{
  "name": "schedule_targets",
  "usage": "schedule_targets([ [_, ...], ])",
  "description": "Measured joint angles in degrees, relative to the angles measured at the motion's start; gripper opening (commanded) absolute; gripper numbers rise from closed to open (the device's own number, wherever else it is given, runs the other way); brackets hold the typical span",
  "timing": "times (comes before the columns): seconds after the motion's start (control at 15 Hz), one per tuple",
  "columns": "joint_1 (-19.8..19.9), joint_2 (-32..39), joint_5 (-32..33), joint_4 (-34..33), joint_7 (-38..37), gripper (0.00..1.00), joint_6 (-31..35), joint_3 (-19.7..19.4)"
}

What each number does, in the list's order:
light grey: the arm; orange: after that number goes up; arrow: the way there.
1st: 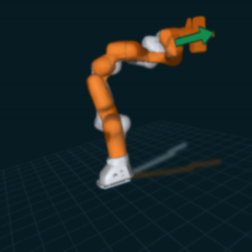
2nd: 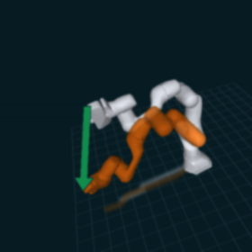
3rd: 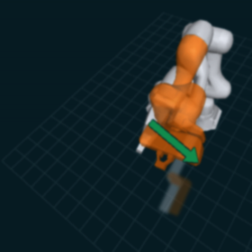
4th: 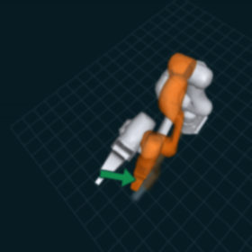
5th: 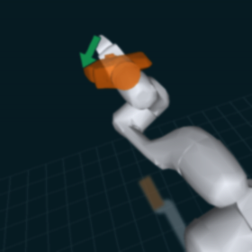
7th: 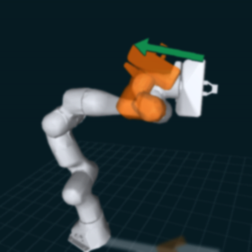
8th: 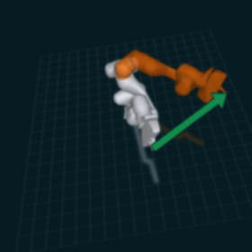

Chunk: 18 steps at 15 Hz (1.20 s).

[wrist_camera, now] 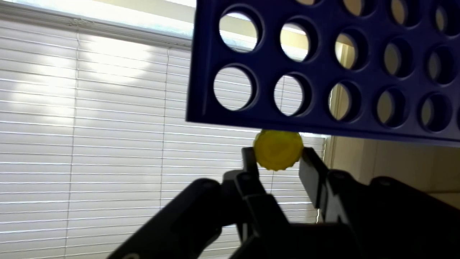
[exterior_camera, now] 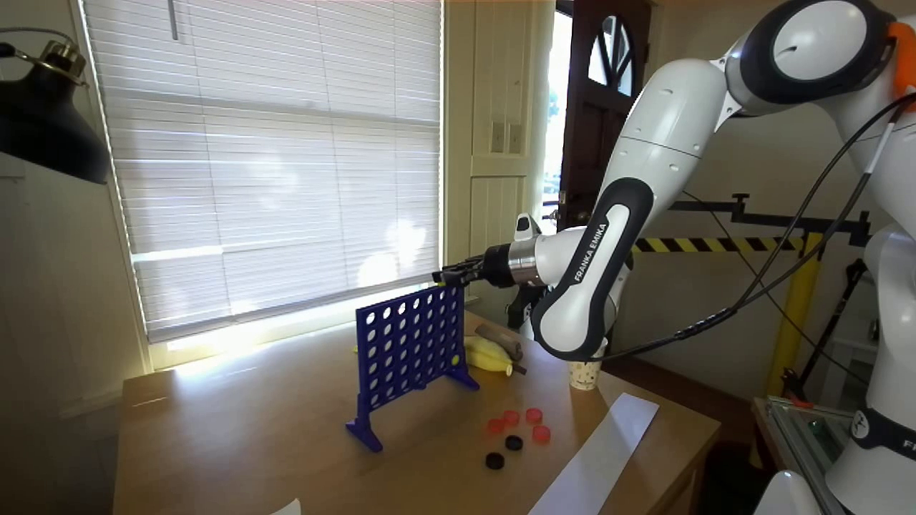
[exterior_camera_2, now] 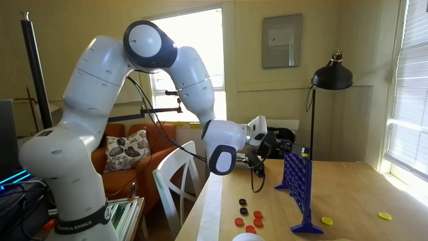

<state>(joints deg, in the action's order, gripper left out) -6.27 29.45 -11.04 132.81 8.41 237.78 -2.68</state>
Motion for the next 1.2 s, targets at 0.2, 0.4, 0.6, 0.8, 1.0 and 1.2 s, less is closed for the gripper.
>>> schedule_targets([
  [0.2,0.0,0.12,-0.08,-0.13,0.0,0.1,-0.01,0.15],
  [0.4,0.0,0.36,-0.27,-0.29,0.0,0.1,-0.1,0.31],
  [0.6,0.0,0.51,-0.85,-0.44,0.0,0.1,-0.1,0.52],
  [0.8,-0.01,0.55,-1.23,-0.53,0.0,0.1,-0.1,0.66],
  [1.0,-0.01,0.56,-1.34,-0.56,0.0,0.6,-0.1,0.69],
  [1.2,-0.01,0.7,-1.37,-0.56,0.0,0.73,-0.47,0.7],
])
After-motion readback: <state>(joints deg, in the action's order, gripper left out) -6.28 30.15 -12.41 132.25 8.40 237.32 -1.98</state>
